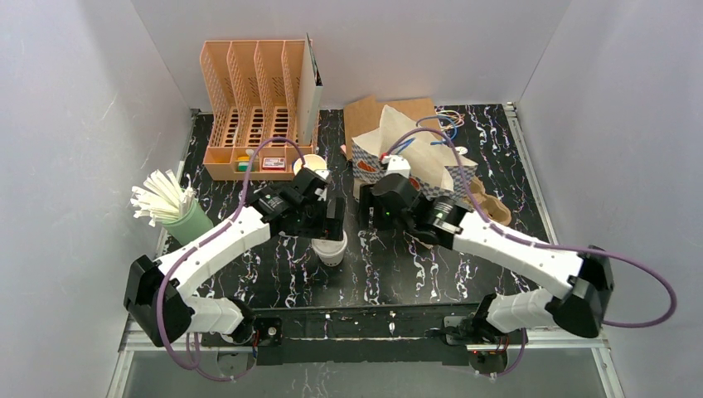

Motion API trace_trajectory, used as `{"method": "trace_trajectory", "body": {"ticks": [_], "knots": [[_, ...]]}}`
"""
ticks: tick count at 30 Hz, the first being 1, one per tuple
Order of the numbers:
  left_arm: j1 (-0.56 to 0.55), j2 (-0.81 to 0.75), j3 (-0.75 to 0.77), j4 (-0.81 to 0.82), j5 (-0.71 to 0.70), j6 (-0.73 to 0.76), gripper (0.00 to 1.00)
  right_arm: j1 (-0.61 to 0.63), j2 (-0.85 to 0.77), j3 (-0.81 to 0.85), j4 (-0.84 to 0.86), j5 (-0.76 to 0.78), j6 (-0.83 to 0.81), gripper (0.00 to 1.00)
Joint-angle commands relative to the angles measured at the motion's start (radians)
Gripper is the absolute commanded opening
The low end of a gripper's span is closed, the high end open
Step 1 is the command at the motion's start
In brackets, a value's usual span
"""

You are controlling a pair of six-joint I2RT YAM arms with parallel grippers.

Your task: Pack the takeout coffee

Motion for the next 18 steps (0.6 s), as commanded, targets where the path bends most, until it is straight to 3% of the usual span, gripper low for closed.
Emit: {"method": "trace_trajectory", "body": {"ticks": [1, 8, 18], "knots": [[-0.072, 0.018, 0.068, -0.082, -0.183, -0.099, 0.98, -0.006, -0.129, -0.064, 0.005, 0.167, 0.041, 0.79], [-0.156, 0.102, 0.156, -0.168, -0.323, -0.131, 0.98, -0.008, -0.171, -0.098, -0.004, 0.178, 0.053, 0.83], [-0.170, 0.182, 0.190, -0.174, -0.342, -0.163, 0.98, -0.010, -0.176, -0.098, 0.010, 0.178, 0.040, 0.87]]}}
